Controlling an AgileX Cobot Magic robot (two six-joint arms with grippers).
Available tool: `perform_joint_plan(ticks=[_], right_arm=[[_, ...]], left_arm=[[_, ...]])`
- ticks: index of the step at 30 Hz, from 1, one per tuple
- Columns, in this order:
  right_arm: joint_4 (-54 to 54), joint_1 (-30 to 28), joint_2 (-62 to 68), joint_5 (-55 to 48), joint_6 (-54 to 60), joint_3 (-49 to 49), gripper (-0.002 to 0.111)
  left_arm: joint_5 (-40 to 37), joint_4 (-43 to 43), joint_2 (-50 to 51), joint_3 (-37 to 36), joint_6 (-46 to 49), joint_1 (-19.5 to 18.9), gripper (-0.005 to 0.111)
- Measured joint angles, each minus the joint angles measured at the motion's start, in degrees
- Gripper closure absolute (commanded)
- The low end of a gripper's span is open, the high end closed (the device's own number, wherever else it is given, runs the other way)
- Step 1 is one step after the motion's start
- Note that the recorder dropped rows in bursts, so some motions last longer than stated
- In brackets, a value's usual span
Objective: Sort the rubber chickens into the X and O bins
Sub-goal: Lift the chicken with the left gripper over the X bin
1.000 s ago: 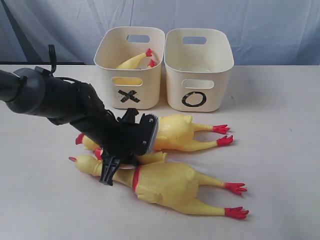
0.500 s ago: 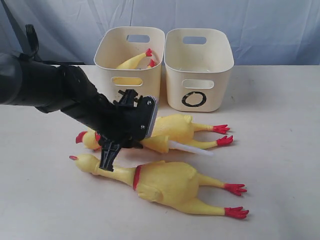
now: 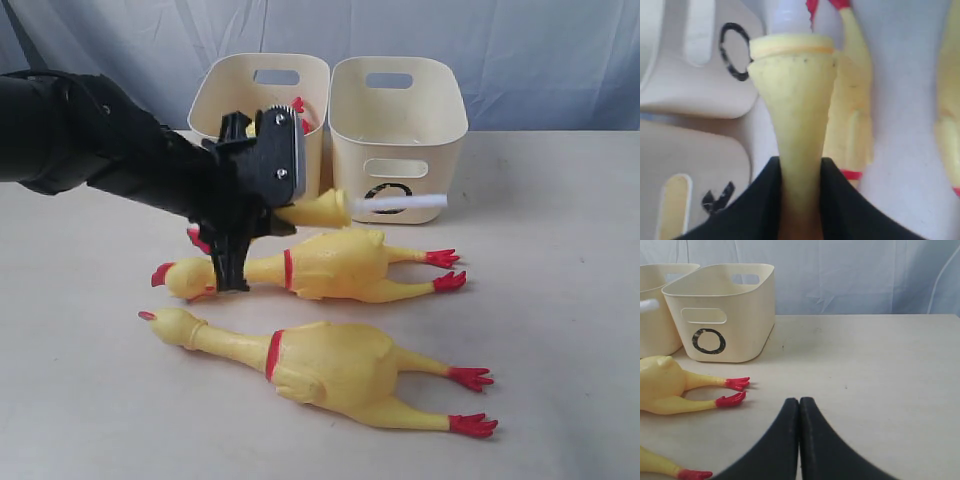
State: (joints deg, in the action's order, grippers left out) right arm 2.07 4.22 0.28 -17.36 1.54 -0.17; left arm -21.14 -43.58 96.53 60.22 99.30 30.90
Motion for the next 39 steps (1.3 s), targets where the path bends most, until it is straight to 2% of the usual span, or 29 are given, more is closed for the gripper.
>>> perform_joint_plan(ticks=[10,14,18,24,29,39], right_arm=[[0.00,0.00,0.00,0.00,0.00,0.00,0.108],[0.00,0.00,0.00,0.00,-0.10,0.00,0.108],[0.00,0.00,0.00,0.00,-0.10,0.00,0.108],[0.00,0.00,0.00,0.00,-0.10,0.00,0.108],[0.00,0.00,0.00,0.00,-0.10,0.00,0.108],[0.00,0.00,0.00,0.00,-0.10,0.00,0.108]], left_arm=[[21.65,-7.38,-1.01,0.00,-2.96,0.00,0.107],[26.41,-8.21,-1.01,0.10,-2.96,0.00,0.107],[27.03,-8.62,-0.77,2.25,-5.01,0.00,0.107],[29.85,-8.62,1.10,7.65,-15.13,-0.71,0.107],[26.64,-8.76,3.41,11.73,-23.15,-3.90,0.107],[18.29,-11.16,6.15,18.83,-28.36,-9.54,0.107]])
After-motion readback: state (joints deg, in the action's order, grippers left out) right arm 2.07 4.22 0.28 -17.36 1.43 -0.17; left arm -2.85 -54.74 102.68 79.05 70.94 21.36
